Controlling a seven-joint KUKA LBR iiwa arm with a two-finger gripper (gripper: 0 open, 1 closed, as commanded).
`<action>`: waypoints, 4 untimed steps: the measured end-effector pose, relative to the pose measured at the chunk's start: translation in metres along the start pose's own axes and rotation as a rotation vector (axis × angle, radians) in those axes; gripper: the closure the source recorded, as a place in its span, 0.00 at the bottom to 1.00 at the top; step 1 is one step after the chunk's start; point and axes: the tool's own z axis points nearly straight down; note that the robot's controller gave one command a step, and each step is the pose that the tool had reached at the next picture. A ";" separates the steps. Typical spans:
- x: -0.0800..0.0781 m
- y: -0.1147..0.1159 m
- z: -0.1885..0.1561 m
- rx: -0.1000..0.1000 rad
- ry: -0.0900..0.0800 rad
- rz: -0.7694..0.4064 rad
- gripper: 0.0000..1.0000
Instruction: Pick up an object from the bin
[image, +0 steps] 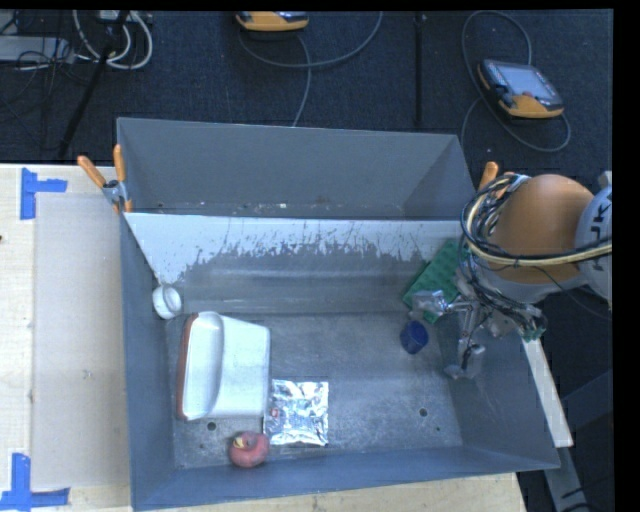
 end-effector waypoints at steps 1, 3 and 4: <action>-0.030 0.002 0.007 0.006 0.000 -0.042 0.00; -0.012 0.020 0.007 0.005 0.004 -0.116 1.00; -0.012 0.020 0.007 0.005 0.004 -0.116 0.00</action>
Offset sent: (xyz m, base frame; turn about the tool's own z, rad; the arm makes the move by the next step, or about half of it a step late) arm 0.0249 0.0123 -0.0060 -0.0457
